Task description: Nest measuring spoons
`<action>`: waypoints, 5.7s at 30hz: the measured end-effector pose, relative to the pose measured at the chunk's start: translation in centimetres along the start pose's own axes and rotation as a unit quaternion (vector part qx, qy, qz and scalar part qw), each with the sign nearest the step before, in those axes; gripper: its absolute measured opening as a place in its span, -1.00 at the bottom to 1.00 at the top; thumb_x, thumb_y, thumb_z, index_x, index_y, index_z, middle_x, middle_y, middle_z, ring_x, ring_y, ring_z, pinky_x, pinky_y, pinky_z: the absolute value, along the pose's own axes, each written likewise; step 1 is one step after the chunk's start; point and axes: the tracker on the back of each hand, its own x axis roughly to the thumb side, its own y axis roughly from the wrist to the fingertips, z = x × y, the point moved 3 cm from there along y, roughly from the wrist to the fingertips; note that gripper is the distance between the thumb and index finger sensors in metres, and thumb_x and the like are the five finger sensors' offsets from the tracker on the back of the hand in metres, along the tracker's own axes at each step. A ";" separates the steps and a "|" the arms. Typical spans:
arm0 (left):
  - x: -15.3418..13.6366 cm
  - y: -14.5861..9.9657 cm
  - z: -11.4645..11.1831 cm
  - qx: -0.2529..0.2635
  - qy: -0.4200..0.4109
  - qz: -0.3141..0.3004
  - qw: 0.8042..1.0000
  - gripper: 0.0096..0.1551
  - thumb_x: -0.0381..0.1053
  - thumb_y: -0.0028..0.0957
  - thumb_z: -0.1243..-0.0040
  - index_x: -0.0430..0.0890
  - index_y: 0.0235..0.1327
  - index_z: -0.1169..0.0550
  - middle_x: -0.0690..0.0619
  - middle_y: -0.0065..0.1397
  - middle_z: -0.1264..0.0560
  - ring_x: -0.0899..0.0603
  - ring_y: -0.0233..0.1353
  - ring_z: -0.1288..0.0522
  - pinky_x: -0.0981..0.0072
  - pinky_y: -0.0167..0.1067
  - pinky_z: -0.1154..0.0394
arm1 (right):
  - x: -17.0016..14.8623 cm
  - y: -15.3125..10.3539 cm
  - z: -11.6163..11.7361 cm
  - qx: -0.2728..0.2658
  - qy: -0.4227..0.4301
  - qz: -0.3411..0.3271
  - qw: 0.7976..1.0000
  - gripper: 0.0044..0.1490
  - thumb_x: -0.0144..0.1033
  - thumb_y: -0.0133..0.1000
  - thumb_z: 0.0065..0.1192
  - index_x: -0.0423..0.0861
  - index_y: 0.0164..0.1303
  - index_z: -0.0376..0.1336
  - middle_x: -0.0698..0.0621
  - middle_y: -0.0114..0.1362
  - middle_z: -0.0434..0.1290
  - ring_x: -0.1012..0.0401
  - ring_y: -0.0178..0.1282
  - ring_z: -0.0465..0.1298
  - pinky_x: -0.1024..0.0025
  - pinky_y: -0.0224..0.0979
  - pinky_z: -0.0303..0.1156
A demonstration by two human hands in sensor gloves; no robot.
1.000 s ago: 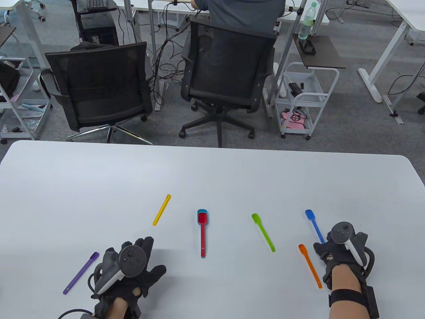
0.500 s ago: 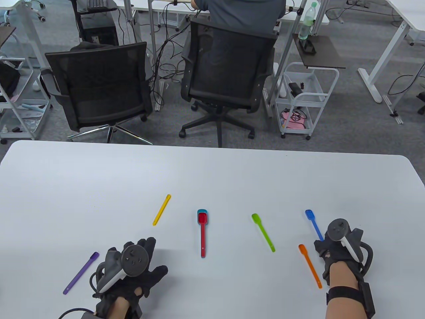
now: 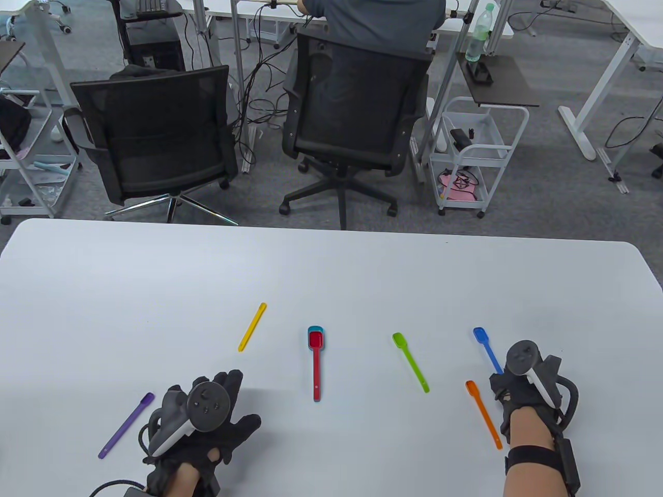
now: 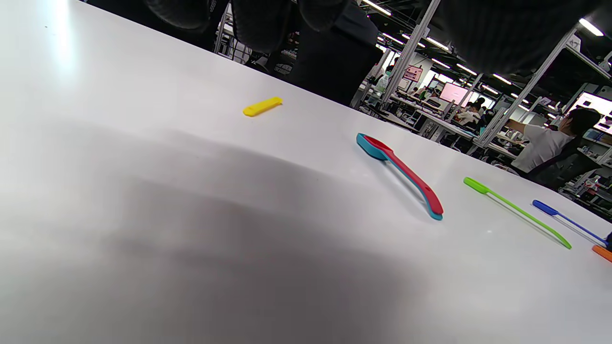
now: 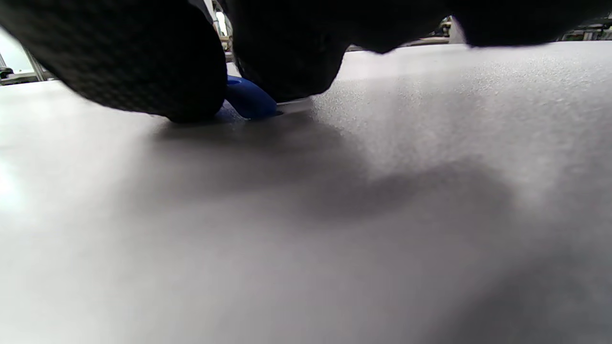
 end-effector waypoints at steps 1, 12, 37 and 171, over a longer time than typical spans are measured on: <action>0.0 0.0 0.0 0.000 0.000 0.000 1.000 0.28 0.52 -0.05 -0.22 -0.07 0.79 -0.05 -0.20 0.82 -0.08 -0.58 0.77 0.00 -0.73 0.37 0.26 | 0.0 0.0 0.0 0.000 0.002 0.001 1.000 -0.26 0.12 -0.10 0.55 -0.16 0.11 0.46 0.17 -0.24 0.60 0.33 -0.59 0.52 0.26 -0.42 0.61; 0.0 0.0 0.1 0.001 0.000 0.001 1.000 0.27 0.52 -0.05 -0.22 -0.07 0.79 -0.05 -0.20 0.82 -0.09 -0.58 0.77 -0.01 -0.73 0.37 0.26 | 0.0 -0.1 0.1 -0.009 0.004 0.008 1.000 -0.28 0.11 -0.08 0.54 -0.18 0.07 0.47 0.18 -0.28 0.60 0.36 -0.62 0.52 0.29 -0.43 0.62; 0.8 -0.4 -0.1 0.001 0.035 0.017 0.999 0.24 0.51 -0.01 -0.19 -0.09 0.80 -0.07 -0.24 0.81 -0.08 -0.60 0.74 -0.05 -0.72 0.38 0.21 | 10.1 -8.8 -5.3 -0.042 0.092 0.030 0.994 -0.27 0.11 -0.13 0.59 -0.25 -0.06 0.53 0.18 -0.42 0.64 0.40 -0.75 0.54 0.34 -0.62 0.63; -0.1 -0.6 0.5 -0.013 0.039 0.054 0.998 0.20 0.50 0.02 -0.17 -0.10 0.80 -0.12 -0.29 0.80 -0.09 -0.63 0.71 -0.08 -0.70 0.38 0.17 | 32.0 -18.3 3.6 -0.004 0.060 -0.052 0.997 -0.26 0.21 -0.10 0.49 -0.18 -0.02 0.51 0.21 -0.39 0.62 0.37 -0.68 0.57 0.30 -0.51 0.65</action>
